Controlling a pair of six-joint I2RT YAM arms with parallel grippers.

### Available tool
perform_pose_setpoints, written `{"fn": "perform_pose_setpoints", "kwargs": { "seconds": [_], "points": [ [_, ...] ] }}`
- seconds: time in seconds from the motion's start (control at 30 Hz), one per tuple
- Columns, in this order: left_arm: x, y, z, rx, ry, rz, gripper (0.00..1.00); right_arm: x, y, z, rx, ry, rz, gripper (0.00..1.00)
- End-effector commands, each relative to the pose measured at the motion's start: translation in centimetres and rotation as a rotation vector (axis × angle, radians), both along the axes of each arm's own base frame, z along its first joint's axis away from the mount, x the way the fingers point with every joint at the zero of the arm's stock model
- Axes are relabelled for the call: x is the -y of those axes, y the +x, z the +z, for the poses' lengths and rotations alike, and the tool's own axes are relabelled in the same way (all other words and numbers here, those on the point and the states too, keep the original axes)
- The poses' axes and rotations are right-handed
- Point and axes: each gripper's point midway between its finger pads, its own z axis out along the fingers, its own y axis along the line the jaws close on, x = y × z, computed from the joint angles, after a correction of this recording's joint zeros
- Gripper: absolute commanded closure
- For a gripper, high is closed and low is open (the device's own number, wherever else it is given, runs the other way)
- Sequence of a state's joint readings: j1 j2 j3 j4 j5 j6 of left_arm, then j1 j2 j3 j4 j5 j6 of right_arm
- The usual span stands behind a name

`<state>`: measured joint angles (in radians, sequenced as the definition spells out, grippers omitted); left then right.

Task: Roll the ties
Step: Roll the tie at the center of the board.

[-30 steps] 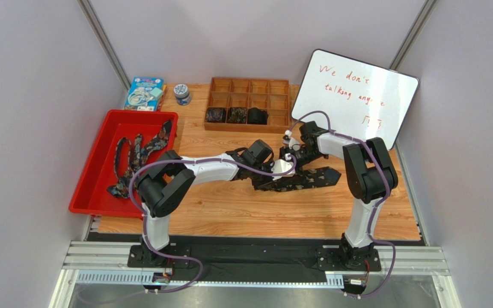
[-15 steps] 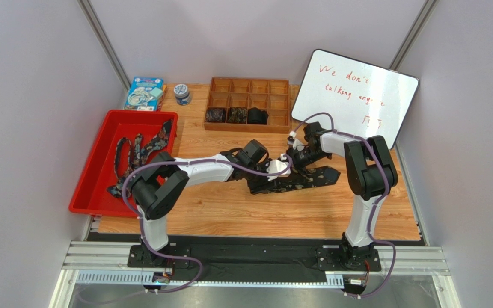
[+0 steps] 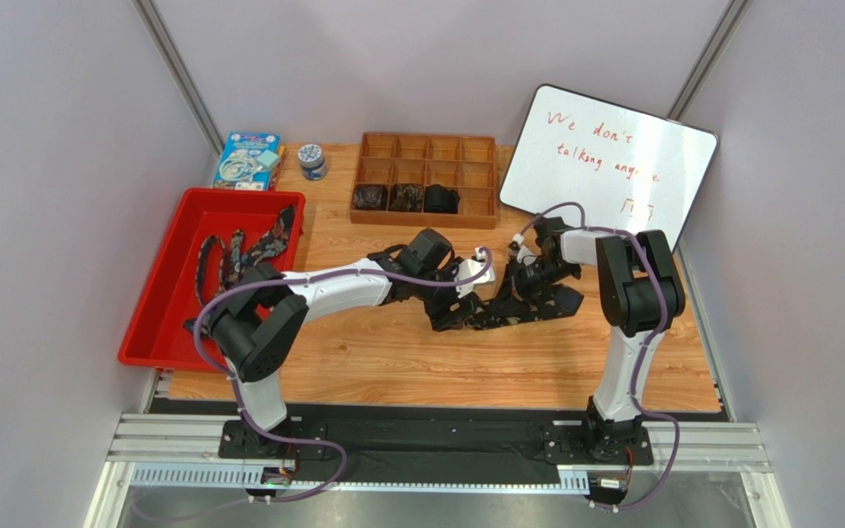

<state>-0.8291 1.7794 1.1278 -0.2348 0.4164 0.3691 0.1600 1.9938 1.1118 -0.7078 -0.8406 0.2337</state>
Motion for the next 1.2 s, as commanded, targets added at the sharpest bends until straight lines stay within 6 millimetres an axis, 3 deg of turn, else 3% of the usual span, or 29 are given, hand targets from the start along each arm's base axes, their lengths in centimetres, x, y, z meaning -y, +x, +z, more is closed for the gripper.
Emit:
{"fn": "perform_pose_setpoints", "kwargs": {
  "seconds": [0.0, 0.17, 0.3, 0.47, 0.6, 0.63, 0.77, 0.87, 1.03, 1.17],
  "points": [
    [2.8, -0.2, 0.8, -0.098, -0.098, 0.011, 0.21, 3.4, -0.4, -4.8, 0.057, -0.254, 0.024, 1.0],
    [4.4, 0.3, 0.5, -0.142, -0.157, 0.043, 0.21, 3.7, -0.5, -5.7, 0.057, -0.282, 0.012, 1.0],
    [5.2, 0.9, -1.1, -0.125, -0.157, 0.052, 0.24, 3.2, -0.8, -6.6, 0.021, -0.269, 0.016, 1.0],
    [6.3, 2.1, -1.8, -0.091, -0.148, 0.059, 0.38, 2.3, -1.1, -6.9, -0.001, -0.234, 0.013, 1.0],
    [6.9, 1.9, -2.1, -0.093, -0.146, 0.047, 0.49, 1.2, -0.9, -6.6, 0.001, -0.185, 0.0, 1.0],
    [7.0, 1.6, -2.3, -0.095, -0.137, 0.04, 0.56, 1.1, -0.8, -6.5, -0.003, -0.174, -0.005, 1.0],
    [5.5, 1.9, -3.7, -0.068, -0.03, 0.061, 0.74, 0.4, -0.5, -5.2, 0.003, -0.126, -0.006, 1.0],
    [3.5, 1.4, -4.4, -0.033, 0.056, 0.031, 0.78, 0.0, -0.2, -3.4, 0.02, -0.094, 0.006, 0.97],
    [0.3, 0.7, -4.7, 0.003, 0.206, -0.025, 0.83, 0.8, -0.3, -0.7, 0.046, -0.086, 0.057, 0.76],
    [-1.3, 0.9, -5.2, 0.032, 0.303, -0.057, 0.85, 2.2, -0.4, 0.5, 0.044, -0.088, 0.064, 0.72]
  ]
}}
